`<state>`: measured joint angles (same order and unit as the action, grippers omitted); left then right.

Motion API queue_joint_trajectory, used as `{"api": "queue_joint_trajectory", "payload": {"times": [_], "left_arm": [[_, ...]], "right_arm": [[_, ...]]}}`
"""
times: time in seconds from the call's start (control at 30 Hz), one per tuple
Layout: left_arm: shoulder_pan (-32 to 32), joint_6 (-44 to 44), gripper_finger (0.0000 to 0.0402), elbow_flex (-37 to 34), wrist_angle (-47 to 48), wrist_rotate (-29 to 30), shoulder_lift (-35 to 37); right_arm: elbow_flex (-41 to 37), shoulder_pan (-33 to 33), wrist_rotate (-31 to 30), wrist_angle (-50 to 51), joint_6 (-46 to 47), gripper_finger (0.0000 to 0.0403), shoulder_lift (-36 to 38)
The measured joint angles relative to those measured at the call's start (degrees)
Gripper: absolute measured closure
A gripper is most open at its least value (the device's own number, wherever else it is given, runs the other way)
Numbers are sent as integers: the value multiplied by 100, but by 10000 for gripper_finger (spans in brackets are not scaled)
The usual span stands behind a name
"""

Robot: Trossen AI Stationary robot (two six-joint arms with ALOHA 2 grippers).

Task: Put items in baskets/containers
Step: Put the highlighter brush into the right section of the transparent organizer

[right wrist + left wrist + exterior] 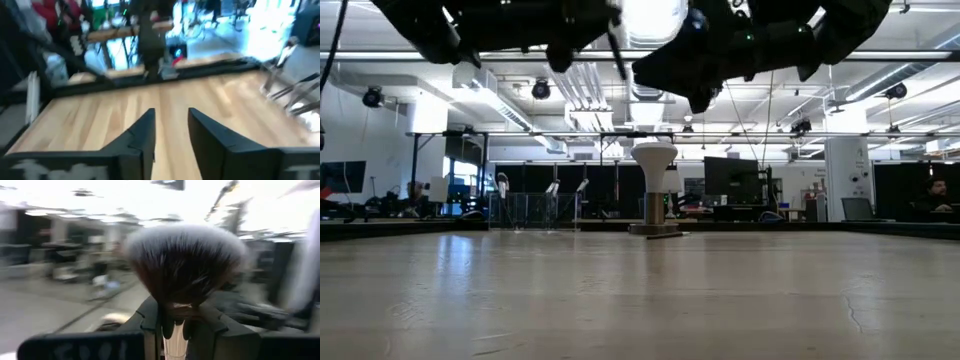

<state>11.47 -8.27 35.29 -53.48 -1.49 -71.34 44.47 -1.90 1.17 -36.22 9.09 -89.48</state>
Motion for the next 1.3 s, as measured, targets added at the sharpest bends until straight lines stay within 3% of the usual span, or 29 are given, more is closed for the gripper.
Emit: {"api": "queue_joint_trajectory", "payload": {"times": [0.13, 0.3, 0.6, 0.97, 1.3], "left_arm": [[596, 112, 339, 176, 1077, 442, 299], [1751, 116, 339, 551, 2513, 728, 241], [3459, 157, 339, 887, 2785, 222, -713], [3810, 545, 339, 1174, 2505, 104, -1944], [3857, 618, 339, 1163, 2551, 137, -2185]], "right_arm": [[-13, -13, -90, 610, -100, 275, 183], [-109, -24, -310, 820, -249, 306, 326], [-385, -21, -435, 654, -312, 386, 351], [-474, -21, -424, 424, -313, 394, 351], [-479, -21, -427, 424, -374, 394, 351]]}}
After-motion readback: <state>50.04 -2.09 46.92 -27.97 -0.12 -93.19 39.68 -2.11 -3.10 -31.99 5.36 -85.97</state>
